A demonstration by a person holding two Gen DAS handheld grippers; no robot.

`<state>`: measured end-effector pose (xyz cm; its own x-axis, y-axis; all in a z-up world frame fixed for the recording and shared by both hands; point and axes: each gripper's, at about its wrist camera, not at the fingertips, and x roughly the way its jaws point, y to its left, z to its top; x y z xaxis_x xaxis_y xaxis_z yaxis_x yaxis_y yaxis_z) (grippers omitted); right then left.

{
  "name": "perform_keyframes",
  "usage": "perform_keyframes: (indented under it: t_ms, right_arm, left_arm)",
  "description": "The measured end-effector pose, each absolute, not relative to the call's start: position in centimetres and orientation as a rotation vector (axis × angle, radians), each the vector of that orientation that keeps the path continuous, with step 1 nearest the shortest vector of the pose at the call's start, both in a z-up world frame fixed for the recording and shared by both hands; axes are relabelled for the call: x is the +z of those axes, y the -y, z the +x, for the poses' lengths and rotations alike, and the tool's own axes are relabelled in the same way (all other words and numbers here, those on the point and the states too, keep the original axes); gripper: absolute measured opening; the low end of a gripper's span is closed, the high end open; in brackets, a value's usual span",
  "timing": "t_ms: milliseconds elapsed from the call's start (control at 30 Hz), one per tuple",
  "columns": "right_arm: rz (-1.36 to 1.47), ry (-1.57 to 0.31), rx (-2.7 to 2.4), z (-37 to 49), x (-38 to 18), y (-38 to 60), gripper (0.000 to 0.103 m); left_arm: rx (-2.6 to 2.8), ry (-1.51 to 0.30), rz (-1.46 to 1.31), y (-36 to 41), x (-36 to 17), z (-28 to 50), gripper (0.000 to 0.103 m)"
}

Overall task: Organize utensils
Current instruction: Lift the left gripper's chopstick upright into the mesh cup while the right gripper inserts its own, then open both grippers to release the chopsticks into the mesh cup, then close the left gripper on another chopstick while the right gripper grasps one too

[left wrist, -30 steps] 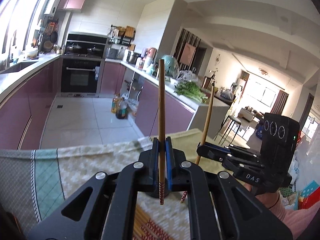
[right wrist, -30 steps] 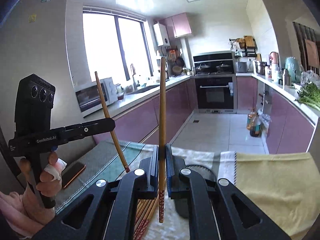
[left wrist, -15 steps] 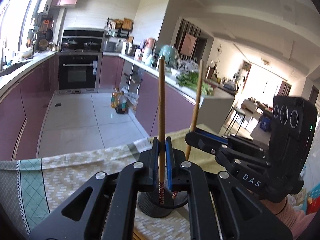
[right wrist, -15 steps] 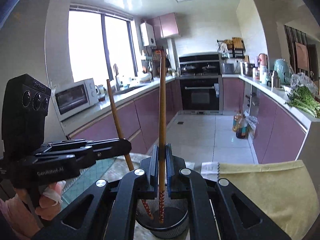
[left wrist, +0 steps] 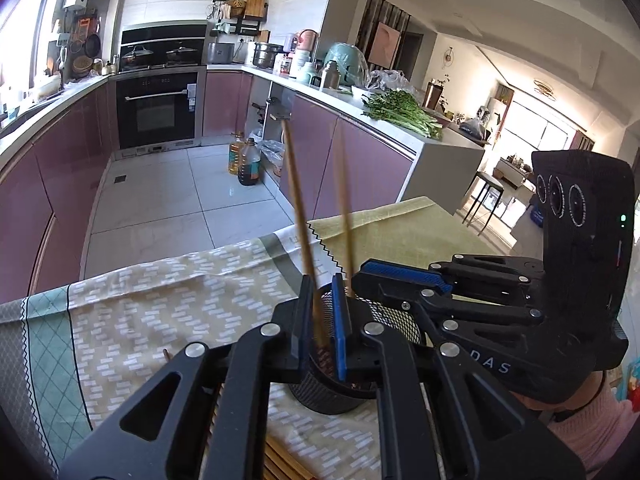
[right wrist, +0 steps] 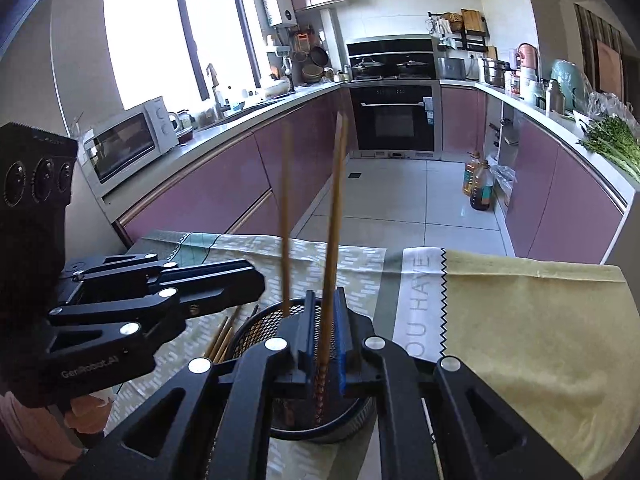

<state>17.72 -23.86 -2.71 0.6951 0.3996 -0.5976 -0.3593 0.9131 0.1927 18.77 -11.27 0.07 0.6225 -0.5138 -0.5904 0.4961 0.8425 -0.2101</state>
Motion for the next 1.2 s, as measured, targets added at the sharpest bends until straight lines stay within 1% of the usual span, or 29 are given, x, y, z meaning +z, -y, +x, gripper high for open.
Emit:
perform_keyframes:
  t_ms: [33,67,100,133,167,200,233,267,333,433,533,700,767,833,1000,1100,1200]
  right_arm:
    - [0.066,-0.679,0.421,17.6,-2.7,23.8,0.014]
    - [0.065,-0.670,0.409,17.4,-2.6,23.9,0.017]
    - [0.064,-0.657,0.400,17.1,-2.4,24.0,0.025]
    - [0.066,-0.637,0.406,16.5,-2.2,24.1,0.030]
    - [0.067,-0.615,0.415,15.9,-2.0,24.3,0.031]
    - [0.064,-0.595,0.424,15.2,-1.7,24.3,0.034]
    - [0.058,-0.571,0.437,14.3,-1.3,24.3,0.039]
    - [0.049,-0.546,0.450,13.4,-1.0,24.2,0.041]
    - [0.030,-0.515,0.477,11.7,-0.7,23.8,0.052]
    - [0.000,-0.520,0.552,9.5,-1.3,22.4,0.058]
    - [-0.036,-0.580,0.597,8.7,-3.0,20.5,0.061]
    - [-0.021,-0.708,0.605,9.7,-6.8,18.8,0.061]
    - [-0.013,-0.746,0.596,10.0,-8.2,18.3,0.059]
    - [-0.007,-0.787,0.582,10.5,-9.3,18.0,0.052]
    - [0.008,-0.847,0.556,11.2,-11.0,17.5,0.038]
    - [0.020,-0.869,0.549,11.4,-11.3,17.5,0.034]
    - [0.014,-0.869,0.545,11.4,-11.2,17.6,0.032]
  left_arm:
    - [-0.569,-0.676,-0.031,11.1,0.3,18.4,0.015]
    - [-0.557,-0.662,-0.034,10.7,0.5,18.2,0.018]
    - [-0.543,-0.647,-0.034,10.3,0.7,17.8,0.020]
    - [-0.522,-0.624,-0.029,9.7,1.0,17.2,0.021]
    - [-0.508,-0.606,-0.027,9.1,1.2,16.6,0.022]
    - [-0.497,-0.592,-0.028,8.6,1.5,16.0,0.025]
    - [-0.480,-0.577,-0.026,7.7,1.8,15.3,0.029]
    - [-0.463,-0.568,-0.023,7.1,1.9,14.7,0.030]
    - [-0.440,-0.565,-0.015,5.6,1.7,13.3,0.033]
    - [-0.415,-0.603,-0.004,3.8,0.4,12.0,0.034]
    - [-0.378,-0.665,0.018,2.6,-1.9,11.2,0.034]
    - [-0.365,-0.781,0.020,1.4,-6.0,10.3,0.034]
    - [-0.362,-0.811,0.023,1.3,-7.2,10.1,0.034]
    - [-0.367,-0.833,0.018,1.1,-8.3,10.2,0.035]
    - [-0.372,-0.878,0.016,1.7,-9.8,10.7,0.035]
    - [-0.362,-0.895,0.017,2.0,-10.3,11.1,0.035]
    - [-0.361,-0.906,0.016,2.1,-10.6,11.4,0.034]
